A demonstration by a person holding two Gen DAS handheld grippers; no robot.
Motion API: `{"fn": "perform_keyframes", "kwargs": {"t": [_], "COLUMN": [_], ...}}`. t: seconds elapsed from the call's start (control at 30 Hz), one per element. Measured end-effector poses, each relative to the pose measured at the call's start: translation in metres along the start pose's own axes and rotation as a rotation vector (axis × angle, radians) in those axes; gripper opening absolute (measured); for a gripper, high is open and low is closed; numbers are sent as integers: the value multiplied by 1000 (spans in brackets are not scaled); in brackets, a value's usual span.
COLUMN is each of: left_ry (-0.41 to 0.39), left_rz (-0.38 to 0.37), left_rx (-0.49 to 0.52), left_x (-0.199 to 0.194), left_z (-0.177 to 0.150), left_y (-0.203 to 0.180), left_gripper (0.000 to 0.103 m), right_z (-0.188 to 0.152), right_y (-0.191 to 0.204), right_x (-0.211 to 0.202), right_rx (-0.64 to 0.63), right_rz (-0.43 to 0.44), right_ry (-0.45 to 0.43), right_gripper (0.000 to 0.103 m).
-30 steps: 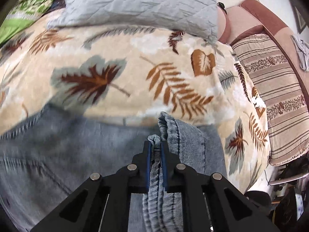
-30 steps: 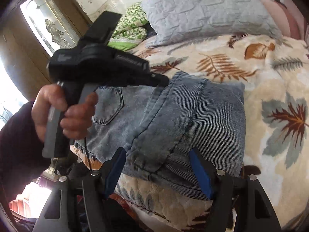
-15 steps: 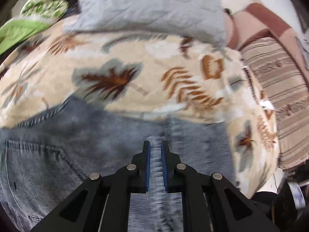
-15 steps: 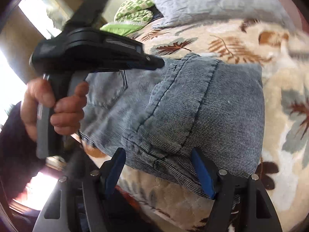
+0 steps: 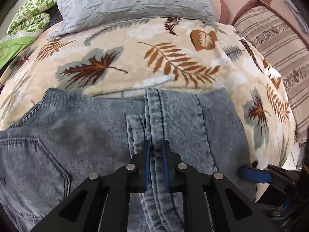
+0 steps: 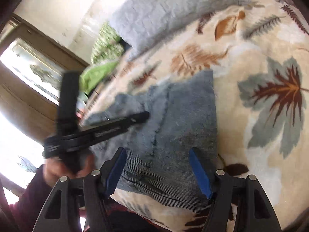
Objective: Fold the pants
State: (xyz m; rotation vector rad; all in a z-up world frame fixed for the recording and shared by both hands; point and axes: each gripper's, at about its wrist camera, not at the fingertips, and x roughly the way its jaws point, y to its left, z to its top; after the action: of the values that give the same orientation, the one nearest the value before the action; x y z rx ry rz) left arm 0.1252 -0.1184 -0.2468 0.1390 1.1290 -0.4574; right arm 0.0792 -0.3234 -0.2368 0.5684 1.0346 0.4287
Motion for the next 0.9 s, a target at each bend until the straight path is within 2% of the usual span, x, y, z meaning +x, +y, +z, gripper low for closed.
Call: {"fn": "perform_keyframes", "kwargs": {"t": [0.03, 0.17, 0.23, 0.37, 0.43, 0.5, 0.6, 0.67, 0.8, 0.9], "left_ry": [-8, -17, -34, -134, -176, -207, -236, -261, -286, -279], "left_rz": [-2, -61, -90, -70, -54, 2, 68, 74, -11, -116], "left_rx": [-4, -97, -134, -198, -268, -354, -532, -650, -858, -979], "left_x": [-2, -18, -30, -73, -96, -119, -150, -167, -171, -157], "left_z": [-3, -15, -26, -68, -93, -122, -166, -195, -238, -248], "left_y": [1, 15, 25, 63, 95, 135, 197, 231, 280, 295], "left_gripper": [13, 13, 13, 13, 13, 14, 23, 29, 41, 53], "right_z": [-1, 2, 1, -6, -8, -10, -16, -22, -27, -29], "right_y": [1, 4, 1, 9, 18, 26, 39, 51, 59, 60], "right_x": [8, 10, 6, -10, -8, -1, 24, 26, 29, 29], "right_rx": [-8, -19, 11, -40, -60, -80, -138, -220, -282, -277], "right_rz": [-20, -30, -7, -17, -4, 4, -48, -112, -153, -149], "right_ry": [34, 29, 10, -69, -75, -44, 61, 51, 42, 35], "right_gripper": [70, 70, 70, 70, 70, 70, 71, 73, 74, 76]}}
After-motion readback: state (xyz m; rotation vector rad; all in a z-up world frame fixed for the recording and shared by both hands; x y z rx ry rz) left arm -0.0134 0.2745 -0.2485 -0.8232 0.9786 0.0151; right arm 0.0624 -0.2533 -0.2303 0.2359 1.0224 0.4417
